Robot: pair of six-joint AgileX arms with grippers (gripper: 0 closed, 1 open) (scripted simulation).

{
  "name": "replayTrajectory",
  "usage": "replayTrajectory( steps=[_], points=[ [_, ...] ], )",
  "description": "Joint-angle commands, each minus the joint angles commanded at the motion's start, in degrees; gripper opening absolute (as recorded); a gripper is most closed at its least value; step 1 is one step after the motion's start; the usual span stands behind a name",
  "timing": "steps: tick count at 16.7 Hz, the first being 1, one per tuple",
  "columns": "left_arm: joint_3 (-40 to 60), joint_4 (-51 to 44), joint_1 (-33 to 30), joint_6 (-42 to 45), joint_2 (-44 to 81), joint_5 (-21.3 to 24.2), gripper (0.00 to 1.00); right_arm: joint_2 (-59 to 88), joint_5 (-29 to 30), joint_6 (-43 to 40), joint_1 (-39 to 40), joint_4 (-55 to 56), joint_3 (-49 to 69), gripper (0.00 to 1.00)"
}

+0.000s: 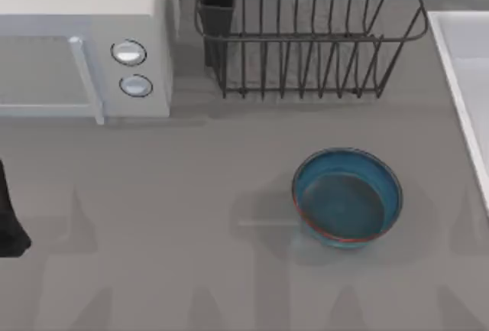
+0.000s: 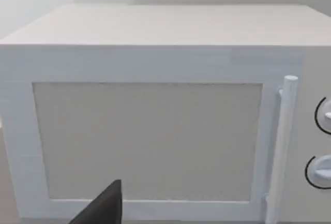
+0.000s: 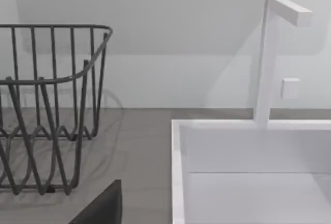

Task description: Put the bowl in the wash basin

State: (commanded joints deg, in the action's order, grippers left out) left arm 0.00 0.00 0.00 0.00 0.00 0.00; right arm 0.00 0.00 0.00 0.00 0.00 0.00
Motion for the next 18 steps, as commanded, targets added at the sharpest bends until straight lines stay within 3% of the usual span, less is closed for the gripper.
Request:
replayTrajectory(
  steps=[4,8,18],
  points=[
    [0.0,0.0,0.0,0.0,0.0,0.0,1.0,1.8,-0.1,0.6,0.6,-1.6,1.8,1.0],
    [0.0,0.0,0.0,0.0,0.0,0.0,1.0,12.6,-0.1,3.6,3.6,-10.0,12.5,1.0],
    [0.0,0.0,0.0,0.0,0.0,0.0,1.0,70.7,0.1,15.8,15.2,-46.6,56.3,1.0]
  ],
)
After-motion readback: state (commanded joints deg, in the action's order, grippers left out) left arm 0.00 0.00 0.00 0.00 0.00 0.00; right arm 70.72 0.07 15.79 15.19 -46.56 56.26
